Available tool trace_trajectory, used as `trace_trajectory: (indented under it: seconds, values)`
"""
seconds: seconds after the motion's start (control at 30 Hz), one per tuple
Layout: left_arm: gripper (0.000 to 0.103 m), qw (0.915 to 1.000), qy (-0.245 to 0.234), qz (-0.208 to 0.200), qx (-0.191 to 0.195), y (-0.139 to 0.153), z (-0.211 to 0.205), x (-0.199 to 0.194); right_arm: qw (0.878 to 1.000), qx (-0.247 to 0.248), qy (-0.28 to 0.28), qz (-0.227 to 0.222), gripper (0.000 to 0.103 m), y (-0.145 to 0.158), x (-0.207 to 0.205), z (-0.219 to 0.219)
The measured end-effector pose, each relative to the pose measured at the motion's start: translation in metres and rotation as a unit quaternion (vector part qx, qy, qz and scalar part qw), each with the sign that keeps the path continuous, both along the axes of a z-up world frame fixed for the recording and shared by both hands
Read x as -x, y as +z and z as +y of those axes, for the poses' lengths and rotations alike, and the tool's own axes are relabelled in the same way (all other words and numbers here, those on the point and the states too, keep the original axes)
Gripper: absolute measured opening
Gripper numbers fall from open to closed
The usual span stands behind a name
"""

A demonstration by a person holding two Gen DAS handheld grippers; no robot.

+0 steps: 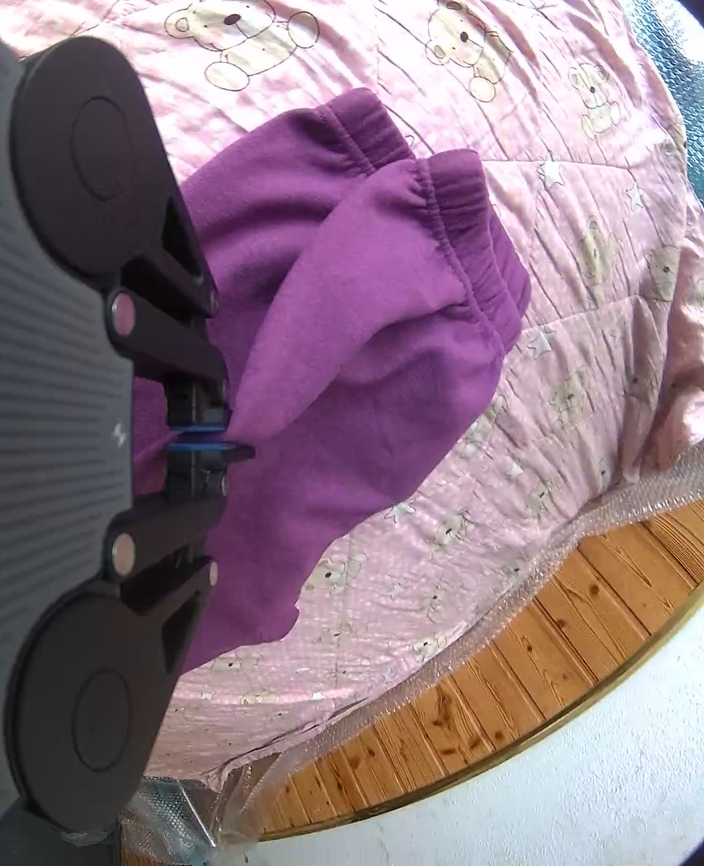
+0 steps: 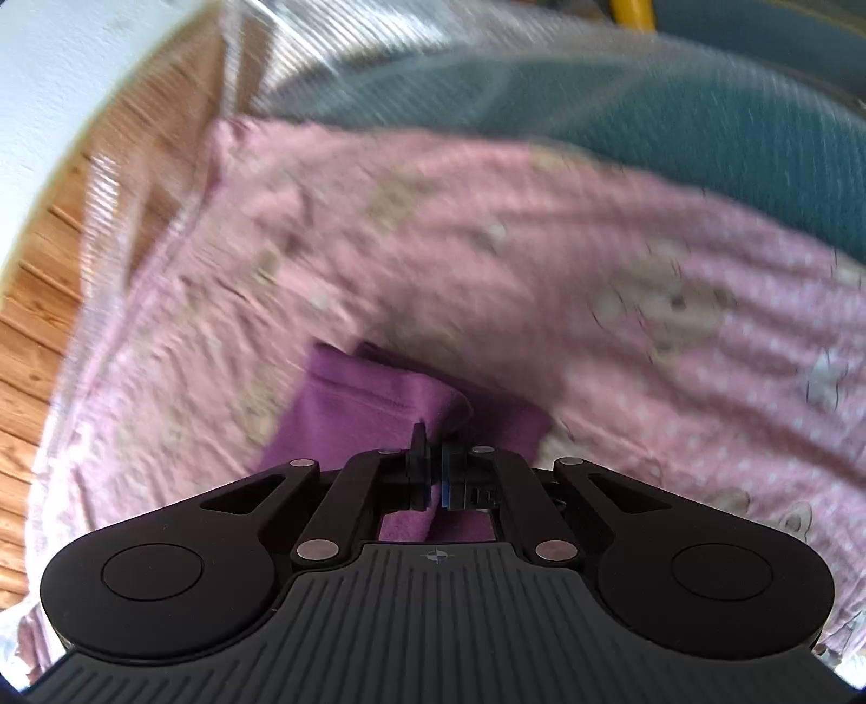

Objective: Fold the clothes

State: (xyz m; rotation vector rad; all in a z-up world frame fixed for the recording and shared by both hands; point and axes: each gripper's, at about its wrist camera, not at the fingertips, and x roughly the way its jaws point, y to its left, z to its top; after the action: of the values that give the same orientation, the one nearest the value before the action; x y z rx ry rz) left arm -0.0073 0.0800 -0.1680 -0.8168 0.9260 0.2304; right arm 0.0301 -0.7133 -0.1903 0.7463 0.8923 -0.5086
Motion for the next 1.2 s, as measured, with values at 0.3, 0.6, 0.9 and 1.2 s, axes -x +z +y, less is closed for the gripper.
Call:
trace_trajectory:
  seconds: [0.3, 0.6, 0.9, 1.2]
  values:
    - [0.015, 0.9997, 0.024, 0.006, 0.008, -0.029, 0.01, 0.024, 0.999, 0.02, -0.007, 0.03, 0.0, -0.019, 0.007, 0.006]
    - [0.0, 0.9905, 0.133, -0.032, 0.004, -0.024, 0.07, 0.027, 0.999, 0.038, -0.002, 0.03, 0.0, -0.007, 0.007, 0.012]
    - [0.002, 0.9876, 0.149, 0.029, -0.042, -0.038, 0.083, 0.059, 0.996, 0.063, 0.014, 0.068, 0.001, -0.009, 0.013, 0.017]
    - [0.015, 0.9825, 0.097, 0.03, -0.156, 0.023, 0.073, 0.077, 0.965, 0.221, 0.002, 0.14, 0.045, 0.023, 0.012, 0.037]
